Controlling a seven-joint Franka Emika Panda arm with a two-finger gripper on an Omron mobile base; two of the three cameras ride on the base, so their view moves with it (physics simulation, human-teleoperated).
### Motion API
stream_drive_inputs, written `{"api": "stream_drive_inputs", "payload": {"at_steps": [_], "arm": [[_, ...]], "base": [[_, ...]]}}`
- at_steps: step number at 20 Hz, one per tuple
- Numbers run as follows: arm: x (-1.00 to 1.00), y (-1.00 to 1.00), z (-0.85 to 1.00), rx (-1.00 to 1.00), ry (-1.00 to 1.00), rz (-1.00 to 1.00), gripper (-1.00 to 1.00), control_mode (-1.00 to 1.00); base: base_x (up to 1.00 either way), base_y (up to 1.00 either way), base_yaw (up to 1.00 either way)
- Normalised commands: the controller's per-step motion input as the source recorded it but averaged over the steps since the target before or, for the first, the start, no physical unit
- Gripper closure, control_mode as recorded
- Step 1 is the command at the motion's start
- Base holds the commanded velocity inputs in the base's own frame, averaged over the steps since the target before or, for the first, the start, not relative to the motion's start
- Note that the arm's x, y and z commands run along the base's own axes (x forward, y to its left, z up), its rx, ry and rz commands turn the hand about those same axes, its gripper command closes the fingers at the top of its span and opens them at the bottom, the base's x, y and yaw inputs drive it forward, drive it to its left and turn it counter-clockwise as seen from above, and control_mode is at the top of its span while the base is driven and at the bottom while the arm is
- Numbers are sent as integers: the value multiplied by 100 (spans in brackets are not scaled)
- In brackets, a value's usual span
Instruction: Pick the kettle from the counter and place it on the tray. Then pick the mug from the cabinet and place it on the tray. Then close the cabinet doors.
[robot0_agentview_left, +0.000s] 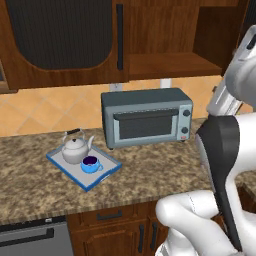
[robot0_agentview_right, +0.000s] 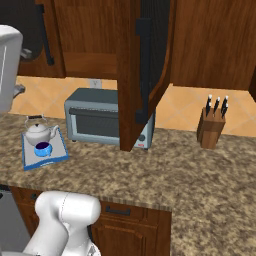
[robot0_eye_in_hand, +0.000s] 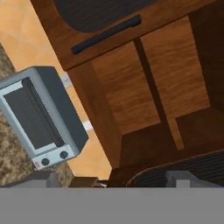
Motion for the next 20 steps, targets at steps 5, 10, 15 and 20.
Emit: {"api": "stream_drive_inputs", "payload": {"at_steps": [5, 10, 15, 20], "arm": [[-43, -71, 0, -3, 1, -8, -100, -100], [-41, -79, 0, -5, 0, -4, -100, -100], [-38, -84, -3, -8, 3, -11, -100, -100], [-50, -62, -5, -21, 1, -13, -100, -100]], "base": [[0, 0, 0], [0, 0, 0], [0, 0, 0], [0, 0, 0]]}}
